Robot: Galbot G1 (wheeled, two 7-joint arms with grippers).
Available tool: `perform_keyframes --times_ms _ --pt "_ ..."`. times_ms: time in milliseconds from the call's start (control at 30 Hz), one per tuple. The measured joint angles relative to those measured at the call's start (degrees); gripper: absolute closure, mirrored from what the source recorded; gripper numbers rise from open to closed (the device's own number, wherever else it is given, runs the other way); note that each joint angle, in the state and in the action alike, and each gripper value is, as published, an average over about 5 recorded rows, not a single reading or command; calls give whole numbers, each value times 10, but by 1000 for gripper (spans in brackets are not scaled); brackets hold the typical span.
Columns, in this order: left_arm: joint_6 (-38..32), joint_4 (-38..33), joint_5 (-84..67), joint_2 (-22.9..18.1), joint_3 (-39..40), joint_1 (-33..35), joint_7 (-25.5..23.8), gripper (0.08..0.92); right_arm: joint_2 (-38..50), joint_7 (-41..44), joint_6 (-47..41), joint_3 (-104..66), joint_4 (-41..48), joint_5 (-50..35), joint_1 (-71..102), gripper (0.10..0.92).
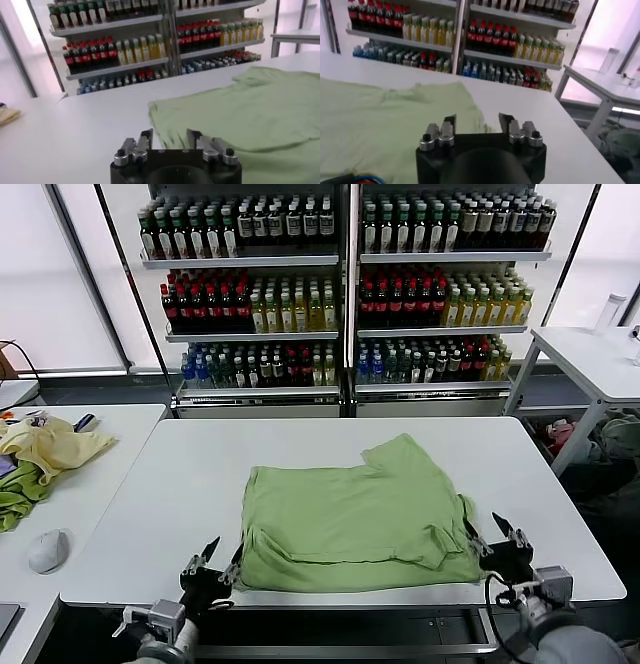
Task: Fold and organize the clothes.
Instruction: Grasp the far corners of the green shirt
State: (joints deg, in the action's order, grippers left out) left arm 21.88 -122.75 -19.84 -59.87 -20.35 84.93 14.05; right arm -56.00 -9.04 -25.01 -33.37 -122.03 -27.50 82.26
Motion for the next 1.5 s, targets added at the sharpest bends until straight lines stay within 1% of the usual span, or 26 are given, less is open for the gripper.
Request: perform_keyframes --times_ms 100,200,267,500,733,867,1067,1400,1500 --pt "2 34 -22 3 12 -48 5 294 -3 -4 -5 40 49 -13 -72 218" --pt "2 78 -42 2 30 -106 8 217 -8 -6 -10 83 107 -25 -152 205" --pt "2 112 -55 1 43 -147 9 190 -14 -6 -14 113 150 -32 -205 203" --pt "6 233 -92 -12 92 -281 11 177 -42 -4 -25 207 295 -44 -374 203" --pt "11 336 -115 -33 129 -380 12 177 -78 3 -25 270 430 -40 -497 203" --pt "14 380 -125 -46 145 -415 11 177 -100 6 -23 288 500 -33 -543 203" --pt "18 429 -134 -65 165 -452 8 177 -132 12 -23 300 588 -19 -593 203" --pt "27 483 -136 -87 178 -481 7 177 -184 29 -22 294 697 18 -626 203" --pt "30 491 -138 -88 180 -485 6 210 -196 35 -19 291 718 28 -633 243"
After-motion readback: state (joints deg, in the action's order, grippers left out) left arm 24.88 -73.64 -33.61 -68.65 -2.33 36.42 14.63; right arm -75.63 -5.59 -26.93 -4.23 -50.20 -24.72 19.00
